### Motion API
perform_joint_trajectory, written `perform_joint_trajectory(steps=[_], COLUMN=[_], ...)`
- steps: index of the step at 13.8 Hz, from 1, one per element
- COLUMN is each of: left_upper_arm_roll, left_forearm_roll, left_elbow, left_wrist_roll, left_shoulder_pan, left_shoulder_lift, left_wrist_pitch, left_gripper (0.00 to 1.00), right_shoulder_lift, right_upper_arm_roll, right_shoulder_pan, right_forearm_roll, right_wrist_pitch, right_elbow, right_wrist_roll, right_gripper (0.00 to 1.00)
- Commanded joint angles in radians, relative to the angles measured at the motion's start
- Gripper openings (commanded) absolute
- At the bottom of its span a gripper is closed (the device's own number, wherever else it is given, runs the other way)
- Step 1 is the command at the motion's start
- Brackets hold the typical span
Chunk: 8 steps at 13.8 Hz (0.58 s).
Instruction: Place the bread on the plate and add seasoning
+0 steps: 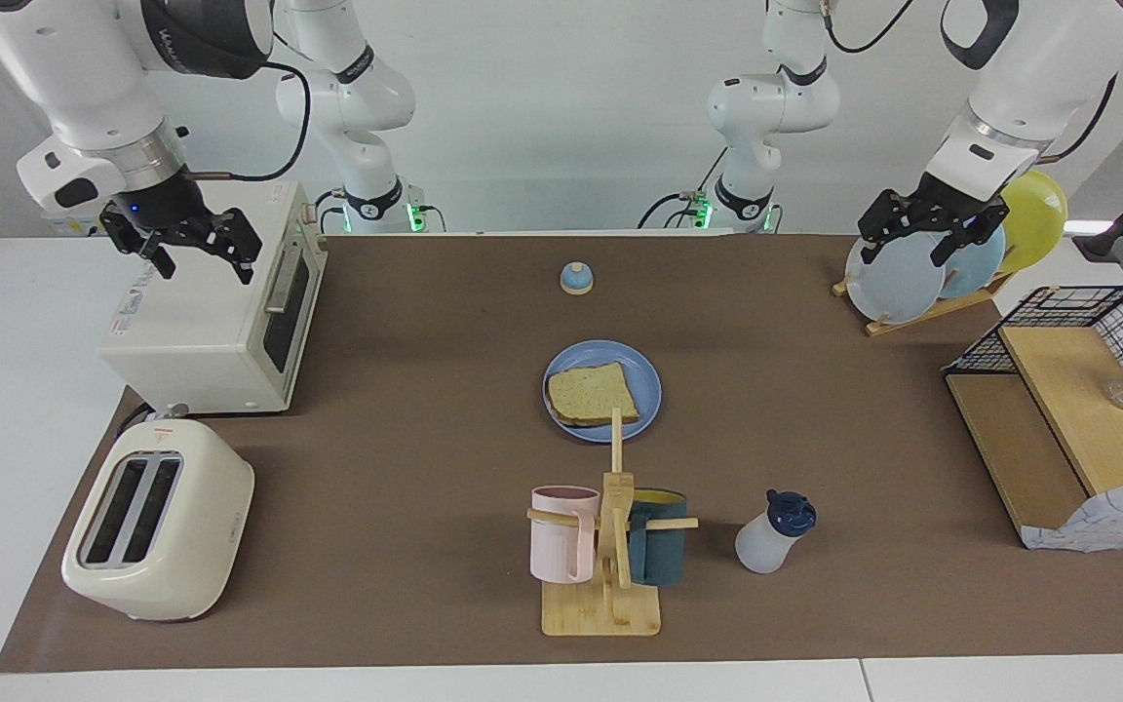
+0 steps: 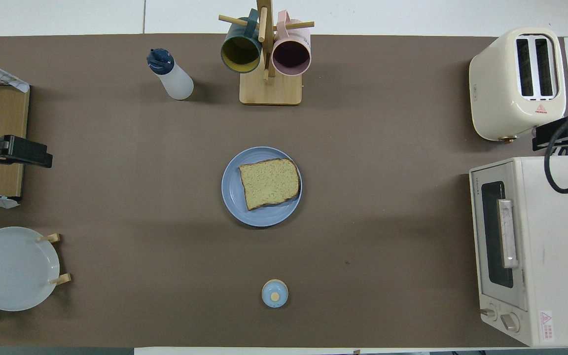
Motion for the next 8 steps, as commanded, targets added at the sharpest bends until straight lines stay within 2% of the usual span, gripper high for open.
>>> perform_joint_trajectory(steps=[1, 3, 8], left_upper_arm_roll=[0.011, 0.013, 0.013], left_forearm_roll=[0.016, 0.017, 0.017], left_elbow=[0.013, 0.055, 0.049], left_wrist_roll=[0.006, 0.005, 0.005], left_shoulder_pan=[-0.017, -0.018, -0.015], left_shoulder_lift=[-0.023, -0.017, -0.019], left_wrist_pitch=[-0.028, -0.074, -0.069], left_gripper=[1.0, 1.0, 1.0], right_shoulder_lift=[-0.016, -0.016, -0.016], right_upper_arm_roll=[0.006, 0.006, 0.006], right_shoulder_pan=[-0.008, -0.008, -0.008], right_forearm_roll=[0.0, -0.002, -0.002], right_wrist_pitch=[0.013, 0.011, 0.008], right_elbow=[-0.022, -0.022, -0.024], right_wrist_roll=[-0.03, -0.03, -0.03], right_gripper=[1.0, 1.0, 1.0])
